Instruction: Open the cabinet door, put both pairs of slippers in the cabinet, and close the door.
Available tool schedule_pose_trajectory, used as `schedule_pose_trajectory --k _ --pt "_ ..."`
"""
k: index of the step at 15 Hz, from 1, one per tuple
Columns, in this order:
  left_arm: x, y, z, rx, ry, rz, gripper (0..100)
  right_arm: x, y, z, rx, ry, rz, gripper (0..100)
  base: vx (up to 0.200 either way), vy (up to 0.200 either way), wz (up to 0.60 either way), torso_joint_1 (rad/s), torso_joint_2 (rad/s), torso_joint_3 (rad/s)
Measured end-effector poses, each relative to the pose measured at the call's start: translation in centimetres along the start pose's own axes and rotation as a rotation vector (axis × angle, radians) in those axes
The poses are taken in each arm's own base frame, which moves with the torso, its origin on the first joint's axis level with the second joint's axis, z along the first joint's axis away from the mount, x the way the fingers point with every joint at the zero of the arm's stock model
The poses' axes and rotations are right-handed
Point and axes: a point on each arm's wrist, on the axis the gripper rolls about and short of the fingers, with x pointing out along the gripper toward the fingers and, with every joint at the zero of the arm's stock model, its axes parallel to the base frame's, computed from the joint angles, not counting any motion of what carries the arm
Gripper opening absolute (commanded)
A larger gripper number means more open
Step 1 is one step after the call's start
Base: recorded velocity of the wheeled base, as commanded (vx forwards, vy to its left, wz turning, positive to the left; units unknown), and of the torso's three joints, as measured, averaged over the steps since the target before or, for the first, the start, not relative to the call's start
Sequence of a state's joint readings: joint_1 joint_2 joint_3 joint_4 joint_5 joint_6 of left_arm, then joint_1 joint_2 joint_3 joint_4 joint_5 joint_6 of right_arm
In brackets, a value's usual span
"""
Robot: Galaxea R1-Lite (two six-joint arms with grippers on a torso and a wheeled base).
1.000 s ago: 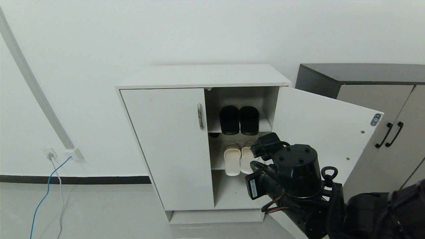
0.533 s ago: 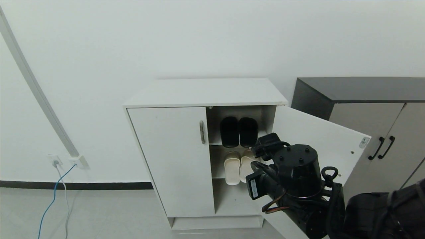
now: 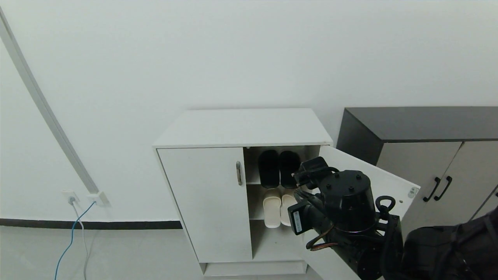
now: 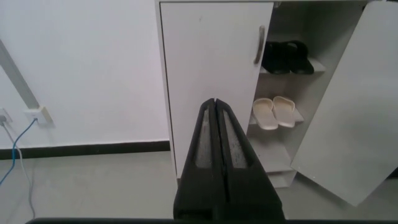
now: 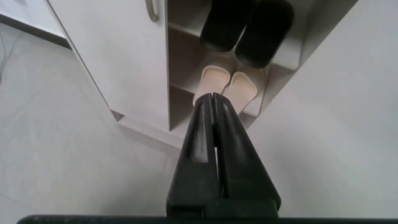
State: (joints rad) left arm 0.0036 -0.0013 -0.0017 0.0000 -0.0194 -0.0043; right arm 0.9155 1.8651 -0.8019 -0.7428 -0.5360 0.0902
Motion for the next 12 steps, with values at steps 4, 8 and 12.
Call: schedule_pose_trajectory --k 4,8,12 --pt "0.00 0.00 0.00 0.000 0.000 0.000 0 0.01 0.01 -0.05 0.003 -0.003 0.003 0 0.000 0.000 0.00 0.253 -0.58 -0.334" --pt "0.00 0.00 0.00 0.000 0.000 0.000 0 0.10 -0.01 -0.18 0.003 -0.001 0.012 0 0.000 0.000 0.00 0.231 -0.52 -0.288" --pt "0.00 0.00 0.00 0.000 0.000 0.000 0 0.16 -0.03 -0.29 0.002 0.001 0.011 0 0.000 0.000 0.00 0.178 -0.39 -0.211"
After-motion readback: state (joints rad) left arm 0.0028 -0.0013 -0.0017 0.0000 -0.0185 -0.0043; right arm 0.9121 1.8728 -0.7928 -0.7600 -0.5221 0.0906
